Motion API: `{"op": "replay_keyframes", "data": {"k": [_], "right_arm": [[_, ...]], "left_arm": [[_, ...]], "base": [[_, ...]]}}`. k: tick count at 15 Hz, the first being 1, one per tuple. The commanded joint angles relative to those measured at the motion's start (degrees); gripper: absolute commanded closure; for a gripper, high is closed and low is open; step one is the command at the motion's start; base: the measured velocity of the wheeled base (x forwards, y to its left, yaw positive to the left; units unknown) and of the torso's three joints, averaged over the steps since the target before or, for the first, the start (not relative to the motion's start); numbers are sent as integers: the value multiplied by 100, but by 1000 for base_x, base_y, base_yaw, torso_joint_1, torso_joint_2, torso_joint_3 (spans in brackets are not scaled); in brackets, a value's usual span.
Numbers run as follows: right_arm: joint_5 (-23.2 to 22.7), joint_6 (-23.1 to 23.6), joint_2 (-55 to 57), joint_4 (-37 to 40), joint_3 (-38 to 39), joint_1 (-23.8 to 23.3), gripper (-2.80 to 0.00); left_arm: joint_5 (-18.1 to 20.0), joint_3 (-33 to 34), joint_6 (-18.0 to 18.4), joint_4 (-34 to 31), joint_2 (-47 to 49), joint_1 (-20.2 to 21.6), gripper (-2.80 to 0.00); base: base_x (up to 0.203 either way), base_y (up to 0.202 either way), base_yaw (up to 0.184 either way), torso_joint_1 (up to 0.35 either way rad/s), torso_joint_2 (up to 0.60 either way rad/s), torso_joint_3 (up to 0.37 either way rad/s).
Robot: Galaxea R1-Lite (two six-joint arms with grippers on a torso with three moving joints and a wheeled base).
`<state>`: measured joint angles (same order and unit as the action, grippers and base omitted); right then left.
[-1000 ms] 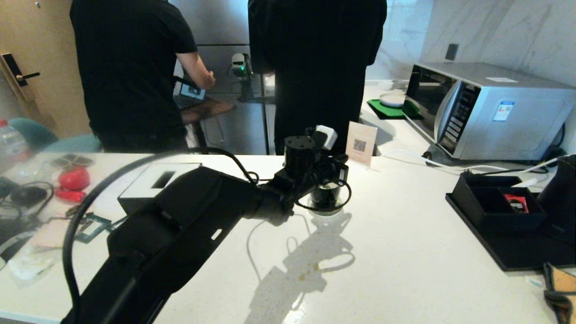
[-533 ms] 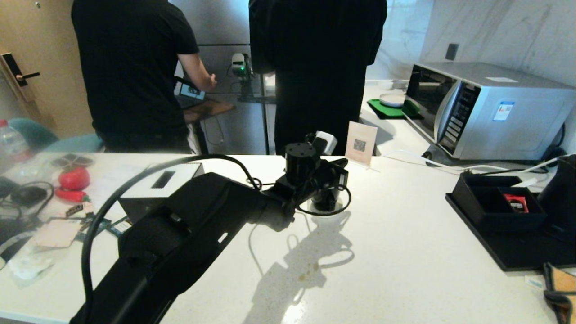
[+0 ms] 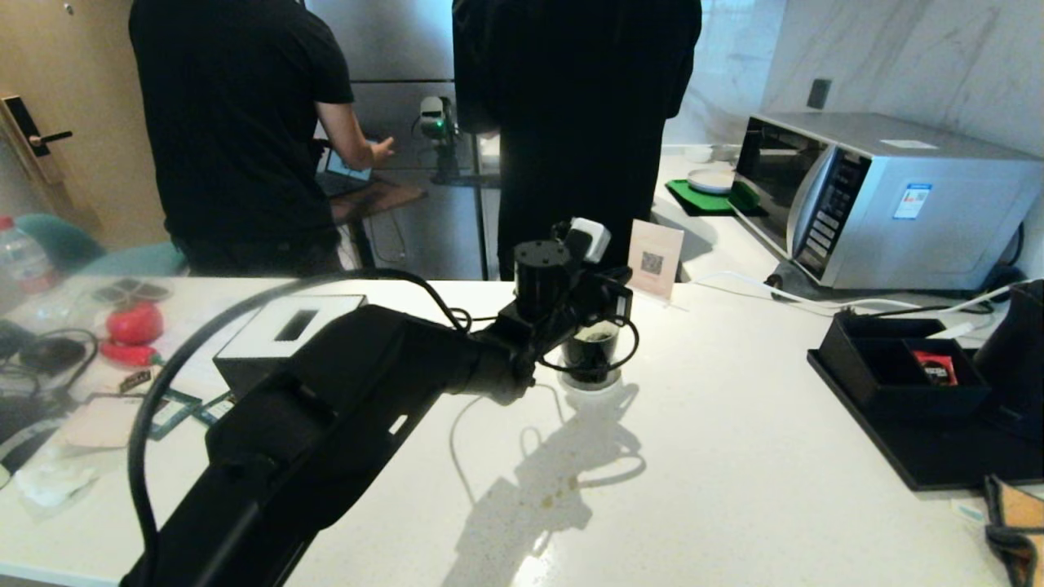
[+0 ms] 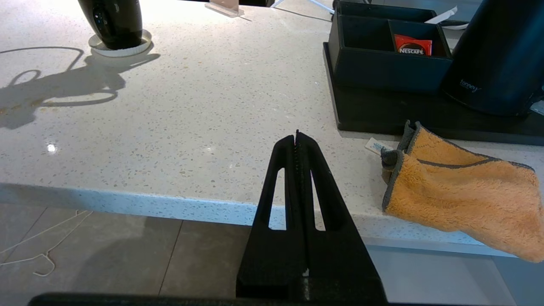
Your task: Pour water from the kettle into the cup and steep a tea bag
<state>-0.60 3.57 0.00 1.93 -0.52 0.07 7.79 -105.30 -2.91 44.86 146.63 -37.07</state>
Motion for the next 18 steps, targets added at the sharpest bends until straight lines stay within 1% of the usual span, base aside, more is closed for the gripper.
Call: {"op": "replay_keyframes", "data": {"k": [1,3,5,7,10,18], "right_arm": [[-2,4,9,1,0,1,0],[0,4,7,1,0,1,0],[-2,4,0,1,0,1,0],[-2,4,9,1,0,1,0],[-2,4,8,1,0,1,0],[-2,4,5,1,0,1,0]], "left_arm": [[0,-262,8,-219,-224,15,0],[-5,-447,21,-606,-422,25,0],[-6,-744,173,-851,-474,61,0],[-6,-826,253,-1048,-584,77,0],[-6,-826,335,-1059,-591,77,0],[-6,-782,353,-983,-410,68,0]], "base": [[0,0,0,0,0,0],[0,0,0,0,0,0],[0,0,0,0,0,0],[0,0,0,0,0,0],[0,0,0,0,0,0],[0,0,0,0,0,0]]}}
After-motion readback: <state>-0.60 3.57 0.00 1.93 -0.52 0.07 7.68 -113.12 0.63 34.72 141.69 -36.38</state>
